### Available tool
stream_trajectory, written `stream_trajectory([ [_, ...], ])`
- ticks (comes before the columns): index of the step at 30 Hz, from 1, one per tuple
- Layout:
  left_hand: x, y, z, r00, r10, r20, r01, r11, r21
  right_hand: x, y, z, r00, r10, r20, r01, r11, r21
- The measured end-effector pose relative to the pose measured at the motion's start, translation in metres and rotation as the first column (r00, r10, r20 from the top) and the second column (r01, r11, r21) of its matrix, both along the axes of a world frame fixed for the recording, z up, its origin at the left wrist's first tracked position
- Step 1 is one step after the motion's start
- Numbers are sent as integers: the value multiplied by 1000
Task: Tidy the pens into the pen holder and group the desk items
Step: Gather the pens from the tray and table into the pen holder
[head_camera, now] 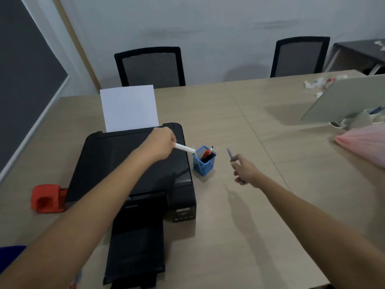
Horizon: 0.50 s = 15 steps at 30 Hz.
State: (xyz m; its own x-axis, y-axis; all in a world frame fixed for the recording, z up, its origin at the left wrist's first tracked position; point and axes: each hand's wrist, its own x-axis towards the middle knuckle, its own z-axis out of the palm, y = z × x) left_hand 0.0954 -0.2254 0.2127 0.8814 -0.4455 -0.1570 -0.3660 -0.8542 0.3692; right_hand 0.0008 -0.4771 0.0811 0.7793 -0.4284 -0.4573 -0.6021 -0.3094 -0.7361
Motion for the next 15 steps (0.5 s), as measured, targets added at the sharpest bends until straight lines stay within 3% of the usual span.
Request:
stream_trajectory([
  [4, 43, -65, -41, 995, 1, 100, -8, 998, 66, 36, -14, 1, 952, 305, -31, -298, 898, -323],
  [8, 66, -108, -71, 997, 25, 77, -33, 995, 99, 68, -15, -7, 862, 495, -108, -480, 730, -487],
  [11, 81, -127, -93, 1000, 4, 9, -5, 989, 145, 87, -15, -17, 825, 541, -167, -525, 623, -579],
  [15, 91, -147, -112, 998, -39, -47, 48, 977, 210, 108, -17, -21, 805, 576, -144, -531, 589, -609],
])
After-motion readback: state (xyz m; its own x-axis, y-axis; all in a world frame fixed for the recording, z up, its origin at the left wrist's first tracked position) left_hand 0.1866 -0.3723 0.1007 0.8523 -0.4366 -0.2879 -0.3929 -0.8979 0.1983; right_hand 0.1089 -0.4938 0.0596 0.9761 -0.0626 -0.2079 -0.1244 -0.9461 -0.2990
